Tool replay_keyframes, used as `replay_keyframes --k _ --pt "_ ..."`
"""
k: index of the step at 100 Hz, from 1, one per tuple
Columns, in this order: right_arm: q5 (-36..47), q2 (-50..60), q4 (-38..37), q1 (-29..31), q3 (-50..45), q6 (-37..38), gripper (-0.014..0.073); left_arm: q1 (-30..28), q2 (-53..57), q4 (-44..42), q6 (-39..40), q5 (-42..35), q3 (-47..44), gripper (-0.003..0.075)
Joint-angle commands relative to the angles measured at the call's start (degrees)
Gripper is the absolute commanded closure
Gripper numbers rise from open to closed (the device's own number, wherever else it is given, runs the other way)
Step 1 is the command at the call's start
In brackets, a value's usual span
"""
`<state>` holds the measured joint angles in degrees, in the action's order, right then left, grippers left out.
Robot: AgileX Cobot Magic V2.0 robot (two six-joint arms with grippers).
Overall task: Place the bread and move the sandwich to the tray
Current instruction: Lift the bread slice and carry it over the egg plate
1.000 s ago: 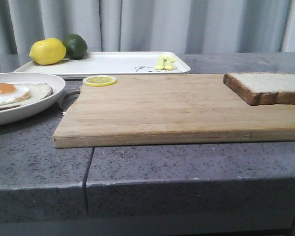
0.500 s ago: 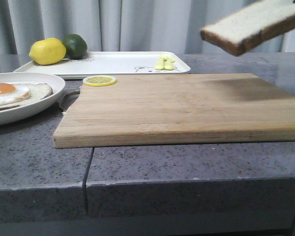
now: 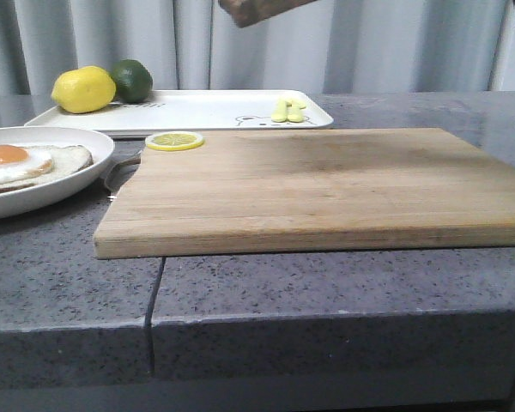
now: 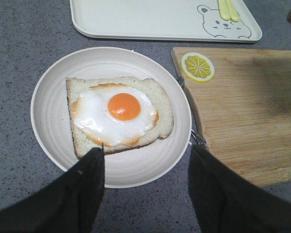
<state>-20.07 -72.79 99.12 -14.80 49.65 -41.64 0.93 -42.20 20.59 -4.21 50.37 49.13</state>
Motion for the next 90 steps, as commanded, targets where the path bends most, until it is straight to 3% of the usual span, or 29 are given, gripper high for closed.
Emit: replay_keyframes --k 1,36,90 --pt "2.5 0.4 4.4 -3.9 2.4 -1.1 0.0655 0.3 -0.1 1.5 0.0 -3.0 2.0 0.0353" --pt "11.1 -10.7 6.8 -19.3 12.7 -1.1 0.0655 0.3 -0.1 1.5 0.0 -3.0 2.0 0.0353" --pt "13.9 -26.5 8.3 -28.5 26.3 0.5 0.0655 0.3 -0.1 1.5 0.0 -3.0 2.0 0.0353"
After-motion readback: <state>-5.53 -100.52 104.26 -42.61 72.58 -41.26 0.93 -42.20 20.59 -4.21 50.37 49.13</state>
